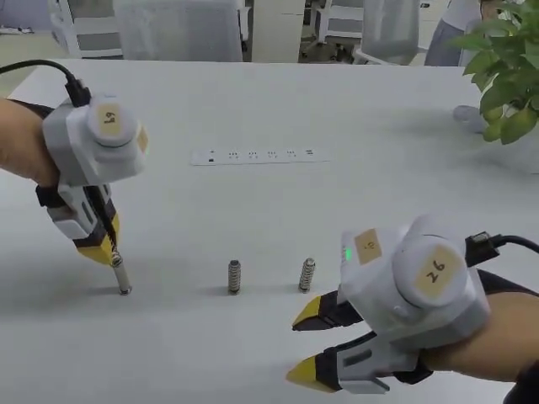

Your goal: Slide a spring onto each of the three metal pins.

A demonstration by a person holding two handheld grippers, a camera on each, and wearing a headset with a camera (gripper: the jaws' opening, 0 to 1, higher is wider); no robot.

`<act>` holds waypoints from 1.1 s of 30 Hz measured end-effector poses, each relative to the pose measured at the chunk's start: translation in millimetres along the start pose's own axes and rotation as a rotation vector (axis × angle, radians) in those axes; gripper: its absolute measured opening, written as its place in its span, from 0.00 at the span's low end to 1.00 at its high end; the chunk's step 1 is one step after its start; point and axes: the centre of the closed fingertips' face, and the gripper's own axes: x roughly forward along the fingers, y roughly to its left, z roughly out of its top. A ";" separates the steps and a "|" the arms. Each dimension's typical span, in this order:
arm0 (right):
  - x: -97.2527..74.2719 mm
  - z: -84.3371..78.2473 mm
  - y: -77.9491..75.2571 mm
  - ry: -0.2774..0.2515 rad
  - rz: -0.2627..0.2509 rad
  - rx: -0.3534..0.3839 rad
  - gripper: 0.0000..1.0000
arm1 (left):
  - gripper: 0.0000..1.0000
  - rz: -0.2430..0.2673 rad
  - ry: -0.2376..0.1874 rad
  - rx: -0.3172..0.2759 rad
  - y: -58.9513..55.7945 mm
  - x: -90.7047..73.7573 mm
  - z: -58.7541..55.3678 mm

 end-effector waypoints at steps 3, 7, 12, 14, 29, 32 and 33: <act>-0.1 0.0 0.0 0.000 0.000 0.000 0.26 | 0.03 -0.003 0.005 0.003 -0.6 0.7 0.1; -0.5 -0.3 -0.1 0.000 -0.001 0.002 0.26 | 0.03 -0.003 0.008 0.005 -0.3 2.0 0.1; -0.7 -0.7 0.6 0.000 0.000 0.002 0.26 | 0.03 -0.006 0.019 0.008 -0.7 4.6 -0.9; -0.7 -0.9 0.6 0.000 0.000 0.003 0.26 | 0.03 -0.006 0.020 0.008 -0.8 5.5 -0.8; 0.4 -1.5 0.0 0.001 0.002 0.006 0.26 | 0.03 -0.015 0.014 -0.001 -3.2 13.6 -0.3; 0.7 -1.5 0.1 0.001 0.003 0.008 0.26 | 0.03 -0.017 0.011 -0.007 -3.6 16.1 -0.5; 0.8 -1.8 0.0 0.003 0.002 0.006 0.26 | 0.03 -0.017 0.012 -0.007 -3.9 16.7 -0.7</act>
